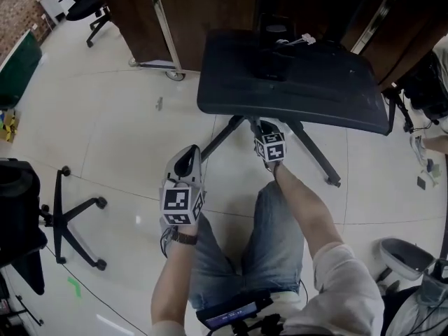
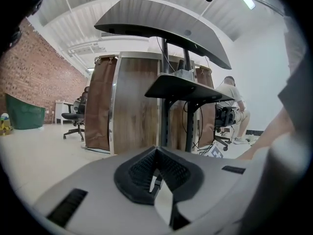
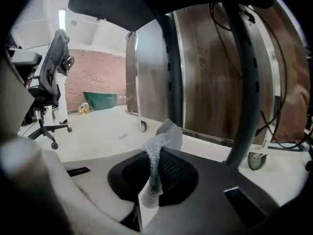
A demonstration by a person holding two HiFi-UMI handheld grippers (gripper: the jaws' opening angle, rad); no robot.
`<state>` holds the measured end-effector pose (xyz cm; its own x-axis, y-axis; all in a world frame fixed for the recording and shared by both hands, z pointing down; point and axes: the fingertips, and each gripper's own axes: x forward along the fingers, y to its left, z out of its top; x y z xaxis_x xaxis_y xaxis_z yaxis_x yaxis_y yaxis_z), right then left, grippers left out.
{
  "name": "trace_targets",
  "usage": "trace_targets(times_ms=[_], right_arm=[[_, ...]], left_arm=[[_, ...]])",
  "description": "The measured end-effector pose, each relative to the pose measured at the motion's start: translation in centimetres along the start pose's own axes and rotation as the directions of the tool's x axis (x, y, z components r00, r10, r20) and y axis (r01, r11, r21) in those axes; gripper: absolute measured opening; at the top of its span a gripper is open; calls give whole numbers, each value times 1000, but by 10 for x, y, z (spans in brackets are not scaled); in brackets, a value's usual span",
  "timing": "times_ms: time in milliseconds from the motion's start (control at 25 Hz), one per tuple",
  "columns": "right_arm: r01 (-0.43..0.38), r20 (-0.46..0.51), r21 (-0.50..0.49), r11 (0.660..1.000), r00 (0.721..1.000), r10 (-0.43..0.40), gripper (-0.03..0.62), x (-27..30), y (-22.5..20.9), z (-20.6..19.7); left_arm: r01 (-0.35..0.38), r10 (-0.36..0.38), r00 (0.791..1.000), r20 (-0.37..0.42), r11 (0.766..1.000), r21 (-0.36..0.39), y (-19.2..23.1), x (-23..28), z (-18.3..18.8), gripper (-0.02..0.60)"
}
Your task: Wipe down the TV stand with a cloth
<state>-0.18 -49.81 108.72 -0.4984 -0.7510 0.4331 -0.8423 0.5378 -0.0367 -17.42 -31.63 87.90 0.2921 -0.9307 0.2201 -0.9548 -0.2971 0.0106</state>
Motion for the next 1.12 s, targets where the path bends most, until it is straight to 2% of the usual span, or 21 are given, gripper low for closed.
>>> trace_targets(times_ms=[120,240,320,400,480,520,560,600,680,800,880,1000,1120], right_arm=[[-79,-47,-18,997,996,78,23,24,57,-10],[-220,-97,-37,975,972,216,25,32,142,-32],[-349,-133,-45,936,931,340,25,26,214,-55],[-479,-173,-48,877,869,465,24,9,285,-81],[-565,-203,-32,825,812,548,25,-13,335,-99],[-582,-195,-22,813,800,568,24,-18,347,-100],[-584,-175,-16,811,801,573,25,-20,348,-95],[-572,-148,-17,820,812,564,25,-18,341,-84],[-510,-87,-27,860,858,506,25,-7,300,-54],[-329,-11,-16,944,944,329,23,9,190,-14],[-180,22,13,984,983,180,23,9,102,3],[12,12,75,997,1000,-13,23,-11,-18,1],[179,-58,96,979,983,-174,23,-46,-112,-38]], left_arm=[[-41,41,999,-1,999,0,18,-21,-3,23],[-93,93,996,5,996,-17,41,-42,-3,21],[-122,122,993,4,992,-32,54,-53,-4,21],[-136,136,991,1,990,-35,62,-61,-6,21],[-140,140,990,-2,989,-37,65,-65,-9,21],[-140,140,990,-2,989,-38,67,-66,-10,21],[-138,138,990,-3,990,-37,68,-66,-11,21],[-134,134,991,-2,990,-36,69,-65,-11,21],[-119,119,993,0,992,-36,67,-58,-12,21],[-86,86,996,6,996,-37,56,-42,-13,21],[-67,68,998,11,997,-41,47,-30,-12,21],[-26,26,1000,2,999,-28,28,-9,-13,21],[36,-36,999,-23,999,-5,-1,9,-18,22]])
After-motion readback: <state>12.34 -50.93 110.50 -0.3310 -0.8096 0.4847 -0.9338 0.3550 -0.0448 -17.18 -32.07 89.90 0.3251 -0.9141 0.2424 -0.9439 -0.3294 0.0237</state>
